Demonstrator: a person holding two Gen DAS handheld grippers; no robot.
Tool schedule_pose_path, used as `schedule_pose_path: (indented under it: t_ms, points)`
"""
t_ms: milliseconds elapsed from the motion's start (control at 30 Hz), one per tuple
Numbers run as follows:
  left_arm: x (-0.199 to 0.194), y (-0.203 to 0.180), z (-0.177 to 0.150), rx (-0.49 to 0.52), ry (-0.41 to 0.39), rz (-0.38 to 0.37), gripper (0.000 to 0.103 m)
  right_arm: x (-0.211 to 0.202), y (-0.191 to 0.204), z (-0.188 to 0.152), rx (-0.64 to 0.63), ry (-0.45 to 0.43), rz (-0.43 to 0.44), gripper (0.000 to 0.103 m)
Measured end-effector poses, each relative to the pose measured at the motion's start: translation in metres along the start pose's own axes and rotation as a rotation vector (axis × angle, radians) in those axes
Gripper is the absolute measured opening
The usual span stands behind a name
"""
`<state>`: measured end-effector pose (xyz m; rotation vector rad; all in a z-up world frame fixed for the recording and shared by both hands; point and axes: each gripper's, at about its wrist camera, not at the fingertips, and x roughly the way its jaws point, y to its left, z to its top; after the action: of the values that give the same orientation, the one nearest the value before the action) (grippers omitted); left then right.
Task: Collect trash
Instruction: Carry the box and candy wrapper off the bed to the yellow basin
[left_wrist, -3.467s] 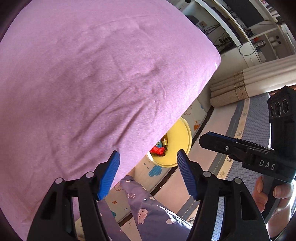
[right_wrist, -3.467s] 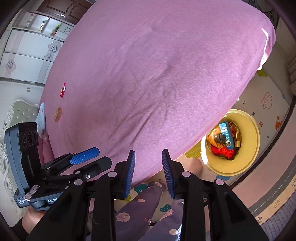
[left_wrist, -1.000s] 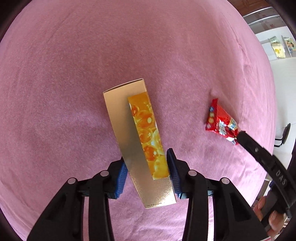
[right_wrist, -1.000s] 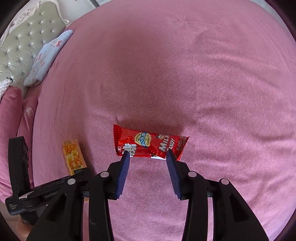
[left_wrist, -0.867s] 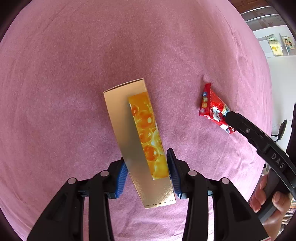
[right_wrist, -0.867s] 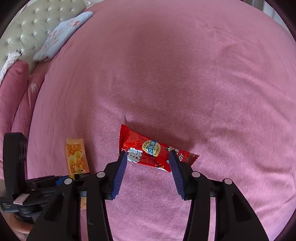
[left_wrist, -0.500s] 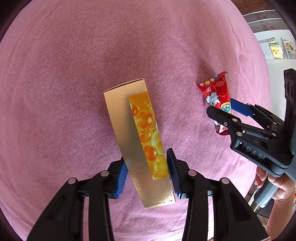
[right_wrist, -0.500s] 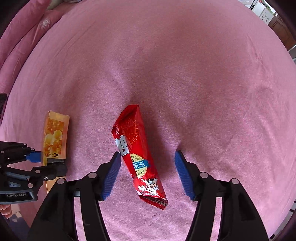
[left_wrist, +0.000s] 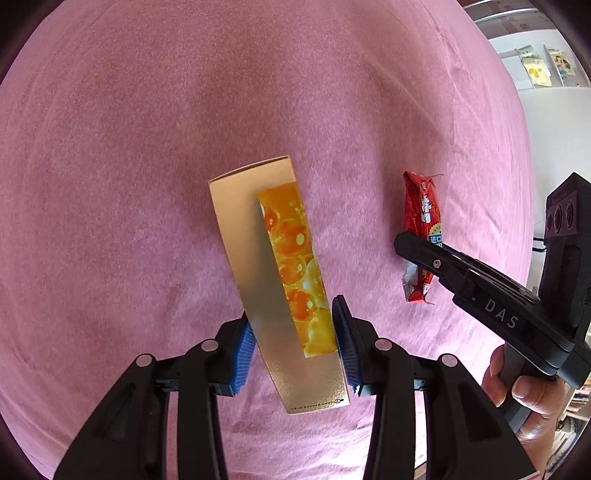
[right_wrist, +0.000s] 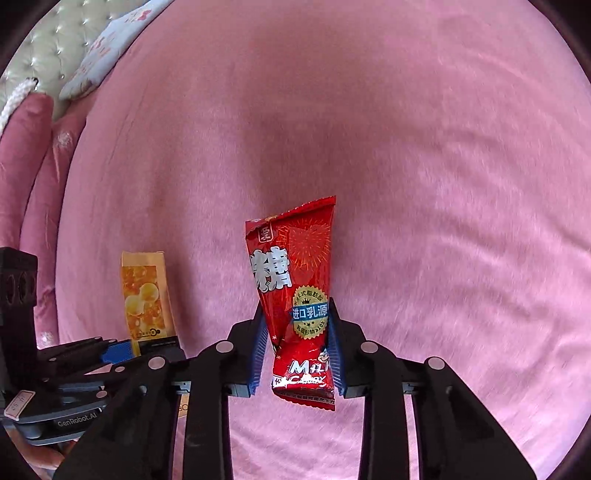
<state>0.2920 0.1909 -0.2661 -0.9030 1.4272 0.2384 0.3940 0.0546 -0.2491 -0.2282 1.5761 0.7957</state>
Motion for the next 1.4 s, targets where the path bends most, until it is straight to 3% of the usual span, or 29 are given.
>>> schedule_pose_path:
  t_ms: [133,633,1000,1267,1400]
  points:
    - [0.0,-0.004,-0.038,0.056,0.021,0.017,0.041,-0.003,-0.007,-0.046,0.048,0.004,0.023,0.029]
    - [-0.024,0.009,-0.214,0.23,0.133,0.016,0.041,-0.047,0.03,-0.227,0.237,0.01,0.145,0.029]
    - [-0.038,0.0,-0.321,0.39,0.241,-0.014,0.041,-0.09,0.029,-0.363,0.457,-0.111,0.169,0.029]
    - [-0.029,-0.054,-0.385,0.548,0.282,-0.004,0.041,-0.13,-0.01,-0.461,0.584,-0.209,0.173,0.029]
    - [-0.013,-0.105,-0.427,0.639,0.308,0.009,0.041,-0.153,-0.045,-0.514,0.667,-0.263,0.187,0.029]
